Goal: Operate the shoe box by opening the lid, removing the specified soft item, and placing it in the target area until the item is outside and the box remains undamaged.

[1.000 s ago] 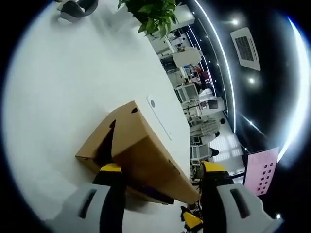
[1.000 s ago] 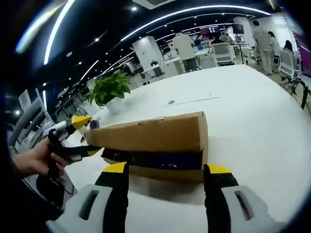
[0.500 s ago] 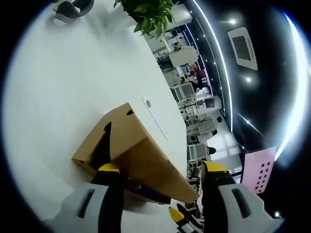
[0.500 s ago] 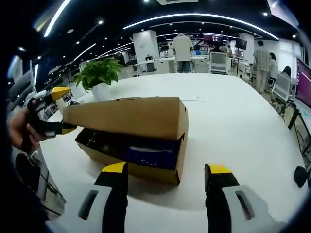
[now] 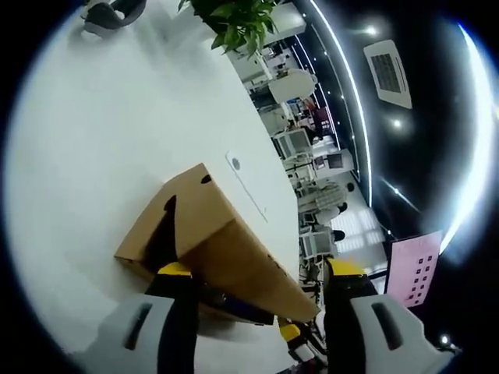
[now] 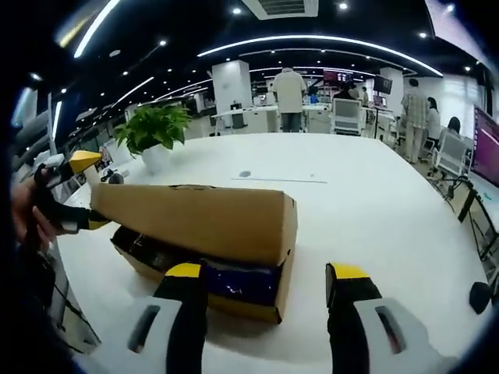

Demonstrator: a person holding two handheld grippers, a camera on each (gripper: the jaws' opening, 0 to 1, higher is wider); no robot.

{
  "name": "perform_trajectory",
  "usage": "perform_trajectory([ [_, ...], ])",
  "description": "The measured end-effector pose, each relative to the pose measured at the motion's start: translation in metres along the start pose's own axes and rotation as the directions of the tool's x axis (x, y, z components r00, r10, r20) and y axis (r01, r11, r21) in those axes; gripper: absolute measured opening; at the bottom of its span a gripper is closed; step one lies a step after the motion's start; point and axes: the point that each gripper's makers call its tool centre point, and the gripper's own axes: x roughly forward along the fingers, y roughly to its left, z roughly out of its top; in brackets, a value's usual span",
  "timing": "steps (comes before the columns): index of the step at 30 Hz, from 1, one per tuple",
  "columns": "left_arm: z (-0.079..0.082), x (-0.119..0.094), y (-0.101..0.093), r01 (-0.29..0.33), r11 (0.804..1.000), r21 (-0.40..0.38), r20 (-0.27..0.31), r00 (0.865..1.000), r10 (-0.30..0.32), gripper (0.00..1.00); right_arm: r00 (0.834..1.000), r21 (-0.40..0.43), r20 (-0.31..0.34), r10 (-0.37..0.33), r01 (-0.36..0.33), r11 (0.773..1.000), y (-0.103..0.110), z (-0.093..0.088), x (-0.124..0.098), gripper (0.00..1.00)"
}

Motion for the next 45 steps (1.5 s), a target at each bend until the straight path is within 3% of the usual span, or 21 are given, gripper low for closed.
perform_trajectory([
  [8,-0.003,0.0,-0.003,0.024,0.999,0.044,-0.023,0.999,-0.023,0.68,1.0,-0.005,0.018,-0.002,0.002,1.0,0.0,0.01,0.005,0.58],
  [21,-0.008,0.002,-0.018,0.117,0.989,0.092,-0.08,0.991,-0.109,0.74,1.0,0.028,0.026,0.018,-0.019,0.999,0.004,0.018,0.008,0.58],
  [27,-0.021,-0.004,-0.02,0.147,0.975,0.168,-0.142,0.982,-0.124,0.77,0.999,0.035,0.046,0.025,-0.026,0.999,0.005,0.023,0.011,0.57],
  [35,-0.027,-0.01,-0.013,0.145,0.968,0.204,-0.145,0.983,-0.116,0.77,0.998,0.032,0.049,0.025,-0.027,0.999,0.005,0.026,0.012,0.57],
  [40,-0.03,-0.016,-0.013,0.169,0.91,0.378,-0.152,0.981,-0.119,0.77,0.999,-0.017,0.039,0.034,-0.033,0.999,0.007,0.028,0.013,0.56],
  [41,-0.03,-0.017,-0.006,0.14,0.865,0.482,-0.152,0.986,-0.075,0.76,0.999,-0.018,0.039,0.033,-0.032,0.999,0.007,0.028,0.013,0.57],
  [45,-0.029,-0.018,0.0,0.127,0.768,0.628,-0.146,0.988,-0.044,0.69,0.998,-0.009,0.064,0.024,-0.024,1.0,0.007,0.034,0.013,0.56],
])
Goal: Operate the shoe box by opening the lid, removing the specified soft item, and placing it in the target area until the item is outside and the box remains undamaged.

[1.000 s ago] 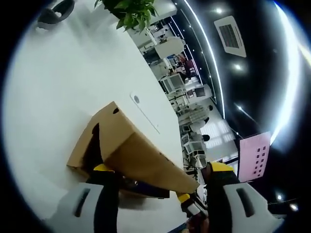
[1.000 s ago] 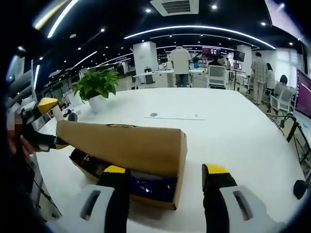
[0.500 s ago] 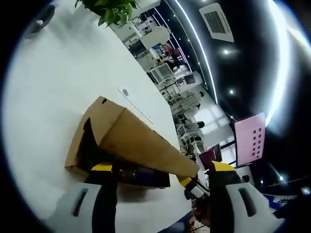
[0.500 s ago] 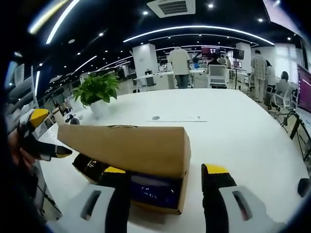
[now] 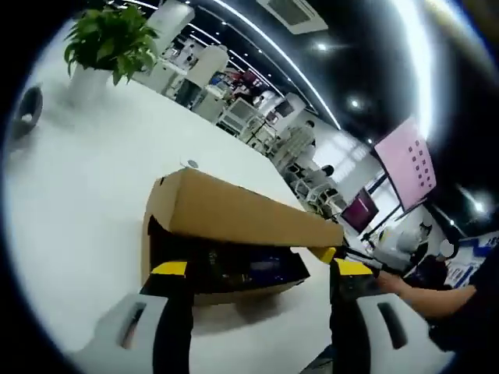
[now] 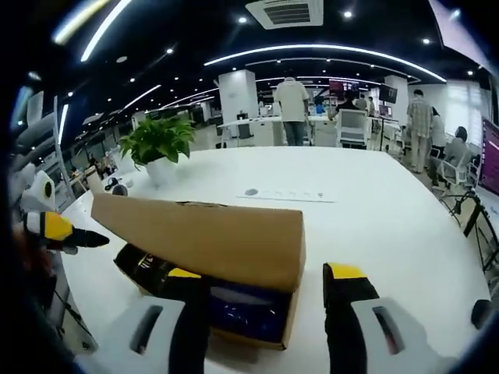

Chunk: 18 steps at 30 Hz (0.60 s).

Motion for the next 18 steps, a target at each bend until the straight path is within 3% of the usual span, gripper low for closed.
perform_trajectory([
  [3,0.0,-0.002,0.003,-0.007,0.996,0.091,0.005,1.0,0.006,0.6,1.0,0.003,0.005,-0.005,0.005,1.0,0.0,0.001,0.001,0.56],
  [9,-0.002,-0.001,0.001,-0.012,0.974,0.226,-0.006,1.0,0.014,0.59,1.0,-0.036,0.011,-0.004,0.005,0.999,-0.001,0.002,0.005,0.6],
  [12,0.0,-0.003,0.002,-0.026,0.97,0.243,0.008,1.0,0.025,0.5,1.0,-0.032,0.02,-0.003,0.004,0.999,-0.001,0.004,0.006,0.59],
  [14,0.003,-0.003,0.001,-0.016,0.968,0.251,0.021,1.0,0.011,0.54,1.0,-0.039,0.026,-0.005,0.006,0.999,-0.001,0.007,0.007,0.59],
  [18,0.002,-0.004,-0.001,-0.019,0.937,0.35,-0.001,1.0,0.021,0.54,0.999,-0.047,0.039,0.001,0.001,0.999,0.001,0.011,0.009,0.57],
])
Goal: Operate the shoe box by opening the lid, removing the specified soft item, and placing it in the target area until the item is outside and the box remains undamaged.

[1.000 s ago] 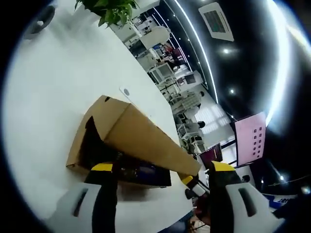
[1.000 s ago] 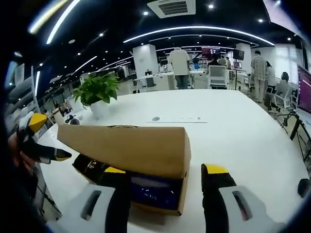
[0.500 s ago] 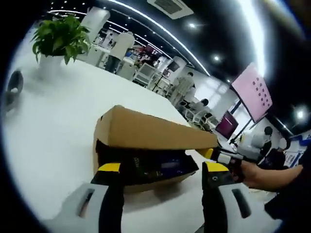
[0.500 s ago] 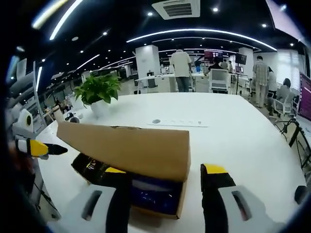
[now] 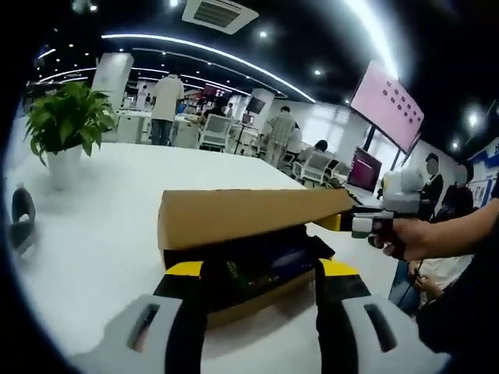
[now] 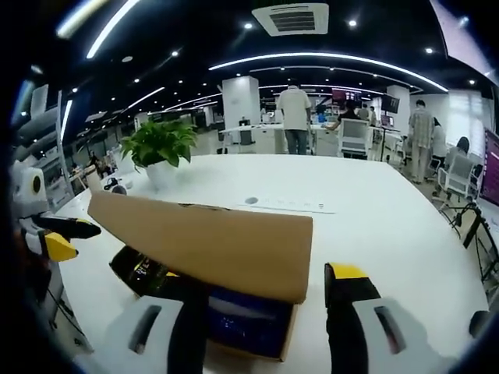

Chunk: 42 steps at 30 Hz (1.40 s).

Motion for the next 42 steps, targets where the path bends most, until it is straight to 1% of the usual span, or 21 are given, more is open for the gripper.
perform_trajectory([
  [1,0.001,0.0,0.0,-0.004,1.0,0.009,0.004,1.0,0.004,0.54,1.0,0.002,0.007,0.0,0.0,1.0,0.001,0.002,0.0,0.56],
  [3,0.003,0.001,0.0,0.008,1.0,-0.017,0.008,1.0,-0.008,0.56,1.0,0.013,0.015,0.001,-0.001,1.0,0.001,0.005,0.0,0.55],
  [4,0.002,0.001,0.002,0.005,0.999,-0.052,0.007,1.0,-0.004,0.58,1.0,0.021,0.022,0.001,-0.002,1.0,0.001,0.006,0.0,0.55],
  [5,0.0,0.003,0.004,0.004,0.994,-0.108,0.003,1.0,-0.003,0.62,1.0,0.027,0.023,0.002,-0.002,1.0,0.001,0.007,0.0,0.55],
  [6,0.0,0.003,0.005,0.005,0.993,-0.116,-0.003,1.0,-0.006,0.65,1.0,0.031,0.025,0.002,-0.003,1.0,0.001,0.008,0.0,0.55],
  [7,0.0,0.003,0.008,-0.006,0.994,-0.106,0.002,1.0,0.007,0.66,1.0,0.043,0.028,0.003,-0.004,0.999,0.0,0.01,0.001,0.55],
  [9,-0.002,0.003,0.011,-0.021,0.994,-0.109,-0.009,1.0,0.02,0.66,1.0,0.049,0.03,0.004,-0.006,0.999,-0.001,0.013,0.003,0.56],
  [10,-0.002,0.003,0.012,-0.019,0.993,-0.115,-0.004,1.0,0.019,0.66,0.999,0.046,0.036,0.004,-0.006,0.999,-0.001,0.014,0.003,0.57],
  [13,-0.002,0.003,0.01,-0.015,0.993,-0.119,-0.006,1.0,0.014,0.65,0.999,0.046,0.047,0.009,-0.011,0.999,-0.001,0.019,0.005,0.57],
  [15,-0.004,0.004,0.011,-0.019,0.994,-0.103,-0.014,1.0,0.018,0.61,0.999,0.022,0.049,0.003,-0.004,1.0,-0.002,0.021,0.007,0.52],
  [16,-0.006,0.005,0.012,-0.023,0.994,-0.102,-0.03,0.999,0.02,0.58,0.999,0.011,0.042,-0.003,0.003,1.0,-0.003,0.02,0.008,0.5],
  [17,-0.007,0.006,0.012,-0.022,0.994,-0.11,-0.035,0.999,0.018,0.54,0.999,-0.002,0.032,-0.005,0.005,1.0,-0.002,0.019,0.01,0.48],
  [18,-0.007,0.006,0.013,-0.022,0.992,-0.124,-0.033,0.999,0.018,0.52,1.0,-0.005,0.029,-0.002,0.002,1.0,-0.001,0.018,0.011,0.47],
  [21,-0.008,0.006,0.013,-0.017,0.989,-0.146,-0.037,0.999,0.012,0.52,0.999,-0.026,0.035,-0.012,0.013,1.0,-0.002,0.021,0.012,0.45],
  [23,-0.008,0.007,0.011,-0.003,0.991,-0.132,-0.04,0.999,-0.002,0.52,0.999,-0.045,0.033,-0.026,0.028,0.999,-0.004,0.023,0.015,0.41],
  [27,-0.014,0.006,0.007,0.026,0.997,-0.068,-0.081,0.996,-0.032,0.54,0.998,-0.061,0.038,-0.042,0.045,0.997,-0.011,0.029,0.018,0.34],
  [28,-0.014,0.006,0.008,0.027,0.998,-0.057,-0.086,0.996,-0.032,0.54,0.998,-0.081,0.033,-0.049,0.052,0.995,-0.014,0.03,0.02,0.32],
  [33,-0.014,0.008,0.016,0.017,0.998,-0.067,-0.094,0.995,-0.023,0.54,0.996,-0.127,0.042,-0.081,0.085,0.988,-0.022,0.037,0.022,0.21],
  [36,-0.013,0.011,0.018,0.01,0.998,-0.066,-0.096,0.995,-0.016,0.54,0.995,-0.158,0.025,-0.099,0.102,0.982,-0.027,0.039,0.023,0.15],
  [40,-0.015,0.013,0.019,0.013,0.999,-0.043,-0.112,0.994,-0.017,0.54,0.994,-0.169,0.022,-0.108,0.11,0.98,-0.029,0.041,0.023,0.12],
  [42,-0.014,0.014,0.021,0.013,0.999,-0.044,-0.11,0.994,-0.017,0.54,0.992,-0.162,0.022,-0.121,0.123,0.979,-0.03,0.043,0.022,0.11],
])
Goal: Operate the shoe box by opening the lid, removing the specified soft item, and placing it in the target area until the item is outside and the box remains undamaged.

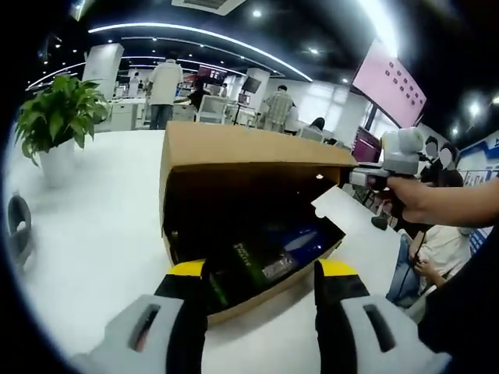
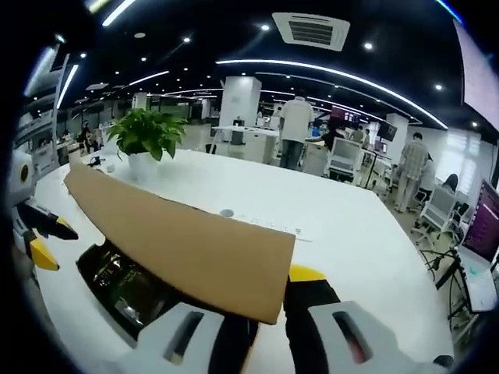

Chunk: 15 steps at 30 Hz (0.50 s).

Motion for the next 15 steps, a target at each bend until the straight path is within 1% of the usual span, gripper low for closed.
perform_trajectory([
  [4,0.0,0.002,0.003,-0.001,1.0,0.002,-0.003,1.0,0.001,0.54,1.0,0.016,0.021,-0.02,0.02,1.0,-0.004,0.006,-0.002,0.08],
  [6,-0.001,0.003,0.005,0.002,1.0,0.017,-0.013,1.0,-0.002,0.53,1.0,0.064,0.01,-0.006,0.005,0.998,-0.005,0.006,-0.001,0.07],
  [7,-0.002,0.003,0.006,0.006,1.0,0.027,-0.022,1.0,-0.005,0.53,1.0,0.075,0.001,-0.004,0.004,0.997,-0.008,0.006,-0.001,0.04],
  [8,-0.002,0.004,0.007,0.007,0.999,0.034,-0.027,1.0,-0.006,0.53,1.0,0.063,0.002,-0.015,0.015,0.998,-0.012,0.007,-0.001,0.0],
  [9,-0.003,0.005,0.009,0.007,0.999,0.042,-0.037,0.999,-0.006,0.53,1.0,0.057,0.004,-0.019,0.018,0.998,-0.014,0.009,-0.001,0.0],
  [10,-0.004,0.006,0.01,0.008,0.999,0.047,-0.046,0.999,-0.005,0.53,1.0,0.087,-0.008,-0.003,0.004,0.996,-0.011,0.008,-0.001,0.0],
  [12,-0.005,0.008,0.013,0.013,0.998,0.057,-0.061,0.998,-0.01,0.52,1.0,0.061,-0.012,-0.016,0.017,0.998,-0.013,0.011,-0.001,0.0],
  [15,-0.007,0.012,0.013,0.03,0.995,0.091,-0.086,0.996,-0.022,0.52,0.999,0.084,-0.02,-0.025,0.026,0.996,-0.013,0.015,-0.001,0.0],
])
